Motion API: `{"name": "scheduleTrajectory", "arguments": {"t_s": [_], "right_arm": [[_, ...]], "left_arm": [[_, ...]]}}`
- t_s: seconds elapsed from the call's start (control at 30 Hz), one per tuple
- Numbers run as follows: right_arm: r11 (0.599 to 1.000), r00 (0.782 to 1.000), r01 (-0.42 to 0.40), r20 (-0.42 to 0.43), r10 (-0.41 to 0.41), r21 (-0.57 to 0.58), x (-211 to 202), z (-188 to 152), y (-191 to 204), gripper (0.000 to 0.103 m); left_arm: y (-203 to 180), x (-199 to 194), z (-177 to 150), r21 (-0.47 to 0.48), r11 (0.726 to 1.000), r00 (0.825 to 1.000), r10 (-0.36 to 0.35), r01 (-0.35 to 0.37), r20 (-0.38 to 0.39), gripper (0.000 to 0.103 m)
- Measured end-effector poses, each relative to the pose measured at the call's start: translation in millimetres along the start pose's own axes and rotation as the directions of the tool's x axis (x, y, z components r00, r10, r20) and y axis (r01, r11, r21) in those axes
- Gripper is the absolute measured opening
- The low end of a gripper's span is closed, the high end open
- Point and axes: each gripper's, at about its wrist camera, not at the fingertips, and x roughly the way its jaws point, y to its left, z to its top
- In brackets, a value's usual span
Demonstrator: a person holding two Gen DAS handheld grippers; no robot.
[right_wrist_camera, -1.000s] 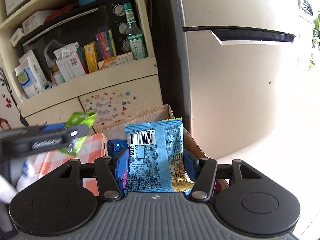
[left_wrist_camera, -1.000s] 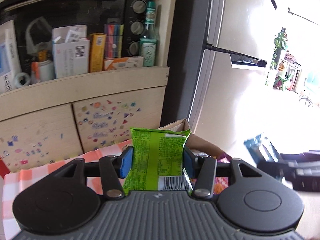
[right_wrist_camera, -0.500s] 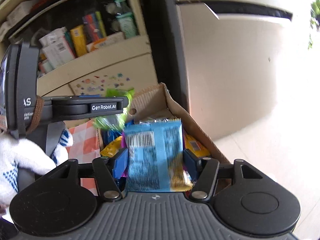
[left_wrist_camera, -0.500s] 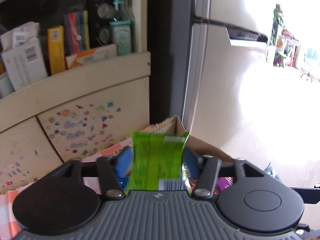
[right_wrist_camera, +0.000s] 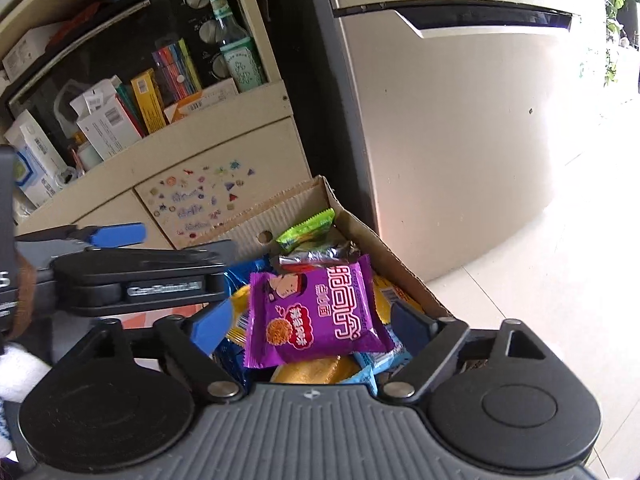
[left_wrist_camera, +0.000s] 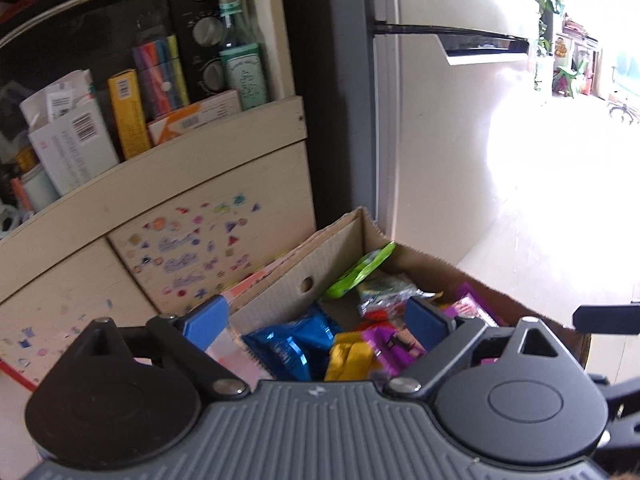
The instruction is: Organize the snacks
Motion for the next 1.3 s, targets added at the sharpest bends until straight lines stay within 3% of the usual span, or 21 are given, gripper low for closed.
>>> {"name": "scheduleTrajectory", "arguments": {"t_s": [0.3, 0.67, 0.93, 1.1, 1.3], "right_arm": [[0.996, 0.996, 0.09, -0.016, -0.09, -0.022, 6, -2, 0, 0.097], [0.983, 0.983, 0.183, -0.014, -0.183, -0.01, 10, -3, 3, 0.102], [0.972, 0.973, 0.228, -0.016, -0.229, -0.051, 15, -4, 11, 0.103], [0.965, 0.968, 0.247, -0.019, -0.25, -0.085, 18, -7, 15, 0.103], [0.961, 0.964, 0.257, -0.042, -0.263, -0.106, 22, -9, 19, 0.103]], "left_arm": [[19, -5, -9, -0.042, 0.998, 0.999, 0.034, -0.035, -0.034, 0.096], [25, -10, -20, -0.084, 0.996, 0.998, 0.01, -0.015, -0.062, 0.1], [30, -3, -28, -0.077, 0.997, 0.996, -0.001, -0.005, -0.088, 0.101], [26, -3, -28, -0.012, 1.0, 0.997, 0.006, -0.008, -0.08, 0.102], [29, -1, -31, -0.027, 1.0, 0.996, 0.002, -0.005, -0.092, 0.102]]}}
